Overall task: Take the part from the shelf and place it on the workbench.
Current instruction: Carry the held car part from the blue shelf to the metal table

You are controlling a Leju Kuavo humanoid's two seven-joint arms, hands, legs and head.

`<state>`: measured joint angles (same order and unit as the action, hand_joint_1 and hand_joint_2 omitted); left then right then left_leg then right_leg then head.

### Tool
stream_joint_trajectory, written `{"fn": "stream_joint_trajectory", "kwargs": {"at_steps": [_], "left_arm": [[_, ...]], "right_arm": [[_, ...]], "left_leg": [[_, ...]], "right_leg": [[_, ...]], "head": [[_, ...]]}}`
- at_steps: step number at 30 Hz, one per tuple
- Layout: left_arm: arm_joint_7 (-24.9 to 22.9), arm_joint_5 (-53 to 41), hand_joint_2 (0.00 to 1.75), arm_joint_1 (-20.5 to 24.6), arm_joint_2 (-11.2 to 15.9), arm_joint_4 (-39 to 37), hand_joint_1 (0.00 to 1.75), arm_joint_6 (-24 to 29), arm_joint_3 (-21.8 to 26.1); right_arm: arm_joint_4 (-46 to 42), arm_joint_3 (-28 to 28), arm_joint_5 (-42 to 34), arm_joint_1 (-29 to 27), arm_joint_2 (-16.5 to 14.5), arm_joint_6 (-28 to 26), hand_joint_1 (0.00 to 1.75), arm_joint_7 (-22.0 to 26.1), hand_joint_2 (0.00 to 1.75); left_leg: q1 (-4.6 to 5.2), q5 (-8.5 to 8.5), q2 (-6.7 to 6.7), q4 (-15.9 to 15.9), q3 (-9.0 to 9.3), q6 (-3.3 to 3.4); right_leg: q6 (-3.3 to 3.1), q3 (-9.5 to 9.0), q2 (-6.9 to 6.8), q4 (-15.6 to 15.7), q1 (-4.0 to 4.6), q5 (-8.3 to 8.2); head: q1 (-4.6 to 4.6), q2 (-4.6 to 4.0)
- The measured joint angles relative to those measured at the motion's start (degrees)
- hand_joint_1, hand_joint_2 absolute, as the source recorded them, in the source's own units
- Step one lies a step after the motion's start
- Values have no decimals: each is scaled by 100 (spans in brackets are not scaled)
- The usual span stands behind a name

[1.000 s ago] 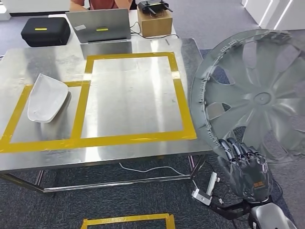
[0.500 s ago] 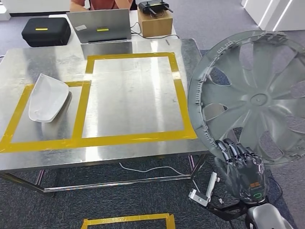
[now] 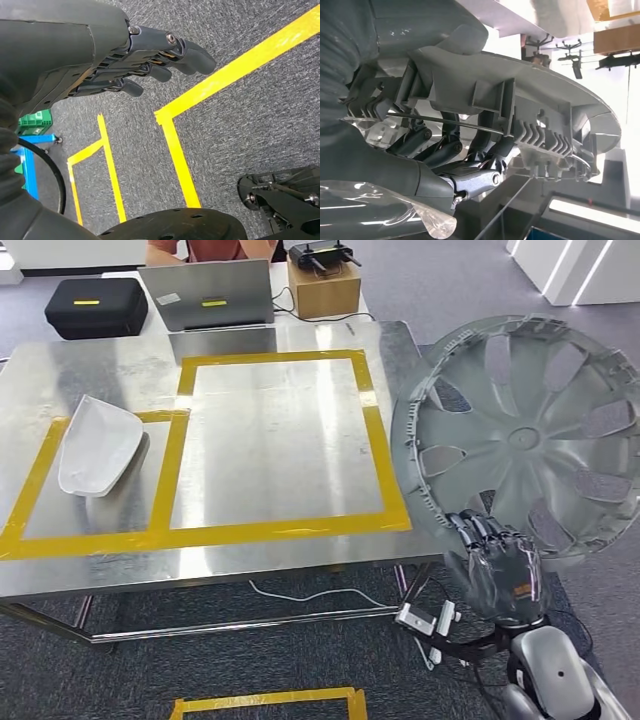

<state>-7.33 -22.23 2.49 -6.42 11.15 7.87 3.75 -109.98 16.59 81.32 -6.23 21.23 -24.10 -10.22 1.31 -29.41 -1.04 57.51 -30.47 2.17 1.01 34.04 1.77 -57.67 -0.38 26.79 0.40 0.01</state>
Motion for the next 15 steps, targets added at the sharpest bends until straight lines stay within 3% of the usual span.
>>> {"fn": "stream_joint_trajectory", "kwargs": {"at_steps": [15], "left_arm": [[-34, -59, 175, 6, 72, 0, 0, -110, -5]], "right_arm": [[816, 109, -245, 866, 8, 263, 175, 229, 175]], "left_leg": [[-3, -1, -2, 0, -4, 0]], "right_leg": [[-1, 6, -5, -1, 4, 2]], "head": [[0, 1]]}}
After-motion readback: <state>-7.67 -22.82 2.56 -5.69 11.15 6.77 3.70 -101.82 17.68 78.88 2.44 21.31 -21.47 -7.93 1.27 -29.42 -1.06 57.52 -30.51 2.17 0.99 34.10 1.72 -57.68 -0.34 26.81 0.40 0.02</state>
